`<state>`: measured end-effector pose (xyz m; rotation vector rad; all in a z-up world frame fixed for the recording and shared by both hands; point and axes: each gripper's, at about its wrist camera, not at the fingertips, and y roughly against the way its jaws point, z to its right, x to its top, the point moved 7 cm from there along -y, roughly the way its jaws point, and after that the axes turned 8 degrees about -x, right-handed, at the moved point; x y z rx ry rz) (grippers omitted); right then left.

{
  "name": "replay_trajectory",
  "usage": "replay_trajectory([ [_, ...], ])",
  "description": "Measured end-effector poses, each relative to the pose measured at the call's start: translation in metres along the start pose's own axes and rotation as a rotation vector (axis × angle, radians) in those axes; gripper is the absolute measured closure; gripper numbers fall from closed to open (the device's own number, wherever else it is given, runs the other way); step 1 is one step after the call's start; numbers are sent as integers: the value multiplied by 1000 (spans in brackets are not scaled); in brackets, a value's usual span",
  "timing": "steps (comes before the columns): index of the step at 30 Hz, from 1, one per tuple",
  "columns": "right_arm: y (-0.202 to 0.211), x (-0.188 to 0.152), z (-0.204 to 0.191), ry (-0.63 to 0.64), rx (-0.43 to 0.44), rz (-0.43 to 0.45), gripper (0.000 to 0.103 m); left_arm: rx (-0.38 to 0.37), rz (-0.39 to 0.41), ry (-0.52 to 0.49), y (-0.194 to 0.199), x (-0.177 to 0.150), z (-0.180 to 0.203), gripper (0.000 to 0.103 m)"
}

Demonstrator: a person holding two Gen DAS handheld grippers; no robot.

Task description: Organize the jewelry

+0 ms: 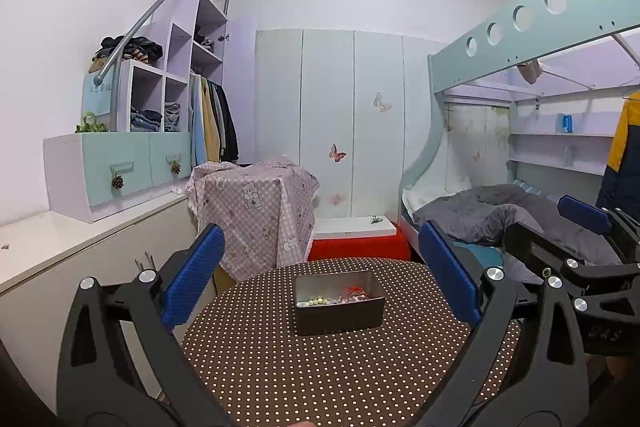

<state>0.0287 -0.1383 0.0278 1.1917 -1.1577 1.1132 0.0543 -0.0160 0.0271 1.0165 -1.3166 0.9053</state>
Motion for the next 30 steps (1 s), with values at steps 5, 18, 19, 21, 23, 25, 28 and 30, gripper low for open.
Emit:
replay_trajectory([
  [5, 0, 0, 0, -4, 1, -6, 8, 0, 6, -3, -1, -1, 0, 7],
  [18, 1, -2, 1, -16, 2, -12, 8, 9, 40, -23, 1, -1, 2, 7],
  [19, 0, -3, 1, -16, 0, -12, 8, 8, 37, -23, 1, -1, 2, 7],
  [21, 0, -3, 1, -17, -1, -16, 8, 5, 39, -20, 2, -1, 2, 7],
  [23, 0, -3, 1, -17, -2, -16, 8, 0, 35, -17, 1, -1, 2, 7],
  [25, 0, -3, 1, -17, -3, -17, 8, 0, 32, -16, 0, -1, 1, 7],
  [28, 0, -4, 1, -18, -2, -19, 8, 0, 31, -18, 0, -1, 1, 7],
  [30, 0, -4, 1, -18, -2, -20, 8, 1, 30, -18, 0, -1, 1, 7],
])
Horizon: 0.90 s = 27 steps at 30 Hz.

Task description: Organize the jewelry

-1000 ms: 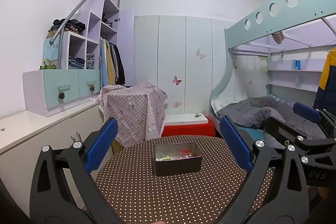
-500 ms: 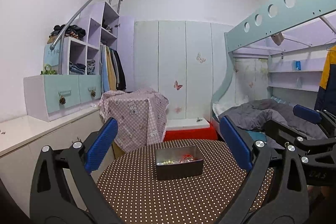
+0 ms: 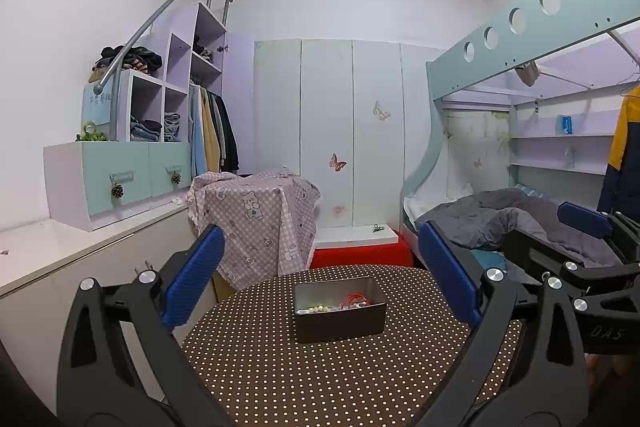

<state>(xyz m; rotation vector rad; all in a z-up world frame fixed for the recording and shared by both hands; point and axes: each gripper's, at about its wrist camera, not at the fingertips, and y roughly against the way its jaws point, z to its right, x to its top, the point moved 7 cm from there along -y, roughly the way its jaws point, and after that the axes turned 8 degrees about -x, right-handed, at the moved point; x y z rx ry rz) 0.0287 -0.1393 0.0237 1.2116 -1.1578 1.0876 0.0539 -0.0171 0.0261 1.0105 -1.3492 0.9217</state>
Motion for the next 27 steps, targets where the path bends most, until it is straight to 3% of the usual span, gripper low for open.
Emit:
replay_trajectory([
  [27, -2, -3, -3, -6, -4, -12, 8, 0, -2, -2, -1, -1, -4, 7],
])
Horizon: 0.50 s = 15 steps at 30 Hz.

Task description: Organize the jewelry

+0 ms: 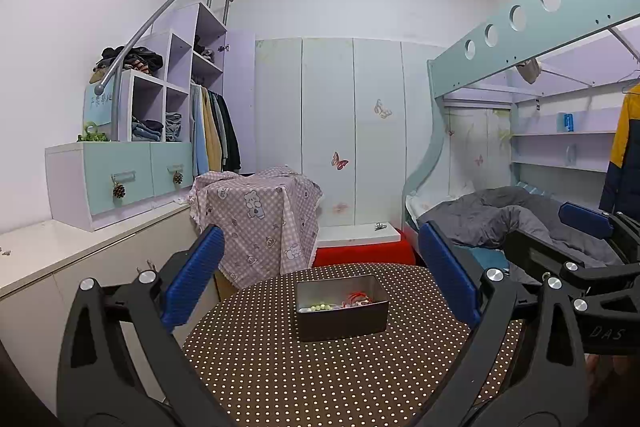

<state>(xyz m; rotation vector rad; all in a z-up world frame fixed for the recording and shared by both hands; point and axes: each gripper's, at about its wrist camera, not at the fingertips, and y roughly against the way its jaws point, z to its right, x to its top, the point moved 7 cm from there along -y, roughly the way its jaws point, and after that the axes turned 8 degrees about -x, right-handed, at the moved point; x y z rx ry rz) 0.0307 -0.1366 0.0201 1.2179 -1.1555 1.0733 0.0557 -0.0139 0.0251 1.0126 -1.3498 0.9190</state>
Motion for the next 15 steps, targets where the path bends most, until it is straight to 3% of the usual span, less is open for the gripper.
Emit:
replay_trajectory([
  [15, 0, -1, -1, -1, 0, -2, 8, -2, -2, 0, 0, -1, -3, 7],
])
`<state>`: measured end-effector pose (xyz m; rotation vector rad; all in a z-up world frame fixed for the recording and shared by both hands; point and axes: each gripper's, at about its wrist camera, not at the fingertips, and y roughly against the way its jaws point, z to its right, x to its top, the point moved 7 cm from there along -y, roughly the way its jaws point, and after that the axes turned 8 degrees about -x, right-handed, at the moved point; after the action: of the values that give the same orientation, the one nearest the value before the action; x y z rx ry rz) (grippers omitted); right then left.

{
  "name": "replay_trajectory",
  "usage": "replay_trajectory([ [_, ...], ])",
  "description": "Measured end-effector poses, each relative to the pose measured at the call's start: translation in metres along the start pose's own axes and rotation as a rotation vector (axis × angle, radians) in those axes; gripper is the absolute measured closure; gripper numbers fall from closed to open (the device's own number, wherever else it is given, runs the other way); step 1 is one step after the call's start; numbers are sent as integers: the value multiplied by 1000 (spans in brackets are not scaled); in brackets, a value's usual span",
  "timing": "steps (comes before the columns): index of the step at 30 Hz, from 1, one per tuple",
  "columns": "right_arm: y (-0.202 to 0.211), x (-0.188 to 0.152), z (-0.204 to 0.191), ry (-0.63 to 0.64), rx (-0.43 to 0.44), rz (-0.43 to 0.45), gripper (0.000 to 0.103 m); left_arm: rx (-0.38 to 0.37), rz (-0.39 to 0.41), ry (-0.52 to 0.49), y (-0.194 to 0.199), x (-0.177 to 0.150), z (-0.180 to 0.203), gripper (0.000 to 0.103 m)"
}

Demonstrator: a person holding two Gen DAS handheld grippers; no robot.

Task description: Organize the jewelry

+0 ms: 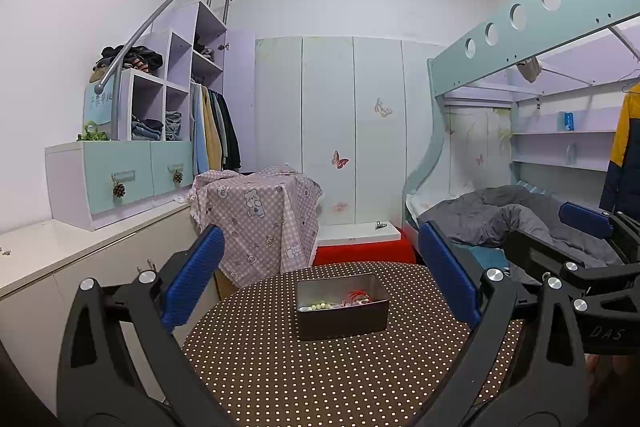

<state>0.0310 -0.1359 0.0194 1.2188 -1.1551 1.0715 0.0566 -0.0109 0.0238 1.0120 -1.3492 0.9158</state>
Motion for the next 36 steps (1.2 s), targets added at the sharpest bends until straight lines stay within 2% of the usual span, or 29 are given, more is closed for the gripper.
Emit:
replay_trajectory([
  [36, -4, -8, -2, -4, -4, -13, 8, -1, -5, -3, 0, -2, -10, 7],
])
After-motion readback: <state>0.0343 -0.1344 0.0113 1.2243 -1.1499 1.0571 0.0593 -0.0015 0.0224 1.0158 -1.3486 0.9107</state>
